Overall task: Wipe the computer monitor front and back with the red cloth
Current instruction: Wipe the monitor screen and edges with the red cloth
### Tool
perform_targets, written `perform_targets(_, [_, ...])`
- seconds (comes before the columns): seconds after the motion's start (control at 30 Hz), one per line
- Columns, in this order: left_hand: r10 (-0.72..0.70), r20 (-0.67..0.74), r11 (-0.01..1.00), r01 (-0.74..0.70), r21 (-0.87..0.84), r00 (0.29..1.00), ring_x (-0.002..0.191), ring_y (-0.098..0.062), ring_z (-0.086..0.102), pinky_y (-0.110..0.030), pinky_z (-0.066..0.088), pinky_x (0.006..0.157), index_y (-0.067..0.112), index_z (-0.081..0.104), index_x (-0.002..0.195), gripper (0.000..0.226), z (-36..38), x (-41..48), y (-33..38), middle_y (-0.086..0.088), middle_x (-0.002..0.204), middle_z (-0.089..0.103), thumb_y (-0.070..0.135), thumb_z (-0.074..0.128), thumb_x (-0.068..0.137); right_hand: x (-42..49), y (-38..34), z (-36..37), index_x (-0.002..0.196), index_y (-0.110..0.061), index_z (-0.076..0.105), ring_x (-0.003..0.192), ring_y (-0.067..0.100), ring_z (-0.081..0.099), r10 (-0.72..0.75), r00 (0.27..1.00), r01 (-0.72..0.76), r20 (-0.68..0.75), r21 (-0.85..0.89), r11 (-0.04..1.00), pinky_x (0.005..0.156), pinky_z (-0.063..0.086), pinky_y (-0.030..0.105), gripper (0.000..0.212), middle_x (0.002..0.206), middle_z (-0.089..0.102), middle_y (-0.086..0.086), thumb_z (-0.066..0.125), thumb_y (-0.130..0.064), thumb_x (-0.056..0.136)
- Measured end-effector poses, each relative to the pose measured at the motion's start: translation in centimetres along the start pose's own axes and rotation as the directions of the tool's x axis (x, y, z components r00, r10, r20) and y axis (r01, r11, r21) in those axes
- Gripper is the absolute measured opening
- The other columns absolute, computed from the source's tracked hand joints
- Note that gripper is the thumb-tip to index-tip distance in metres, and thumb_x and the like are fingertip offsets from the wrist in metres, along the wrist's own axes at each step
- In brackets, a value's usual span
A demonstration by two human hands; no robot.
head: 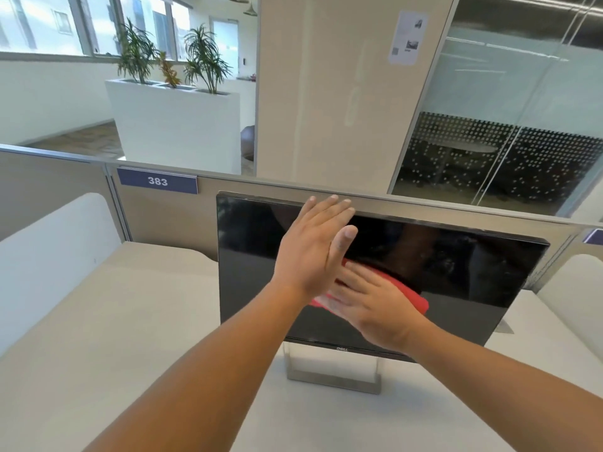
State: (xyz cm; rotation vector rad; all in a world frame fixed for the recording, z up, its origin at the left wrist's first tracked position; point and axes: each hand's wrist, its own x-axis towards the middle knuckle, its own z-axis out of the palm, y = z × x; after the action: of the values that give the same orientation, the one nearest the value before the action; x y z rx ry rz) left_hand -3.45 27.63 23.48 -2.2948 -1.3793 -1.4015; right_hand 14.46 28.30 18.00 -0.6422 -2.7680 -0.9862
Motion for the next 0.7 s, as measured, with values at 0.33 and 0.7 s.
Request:
perform_targets(0.33, [-0.095, -0.123, 0.989, 0.079, -0.122, 0.988, 0.129, -0.014, 0.053, -0.037, 0.028, 0.118, 0.014, 0.068, 0.124, 0.078, 0.8, -0.3, 0.6, 0.001, 0.129, 0.066, 0.053, 0.005, 0.102, -9.1, 3.2, 1.3, 0.148, -0.018, 0.044, 0.149, 0.029, 0.025, 0.1, 0.99, -0.107, -0.097, -0.07, 0.992, 0.122, 0.021, 0.045, 0.05, 0.155, 0.041, 0.004, 0.039, -0.003, 0.101])
perform_targets(0.7, [-0.139, -0.165, 0.977, 0.108, -0.184, 0.977, 0.126, -0.015, 0.055, -0.039, 0.032, 0.117, 0.014, 0.071, 0.12, 0.086, 1.0, 0.1, 0.8, 0.0, 0.125, 0.068, 0.06, 0.001, 0.098, 0.3, 0.7, 1.0, 0.149, -0.018, 0.042, 0.15, 0.032, 0.022, 0.047, 0.981, -0.05, -0.19, -0.011, 0.999, 0.123, 0.017, 0.048, 0.052, 0.158, 0.036, 0.006, 0.055, -0.019, 0.099])
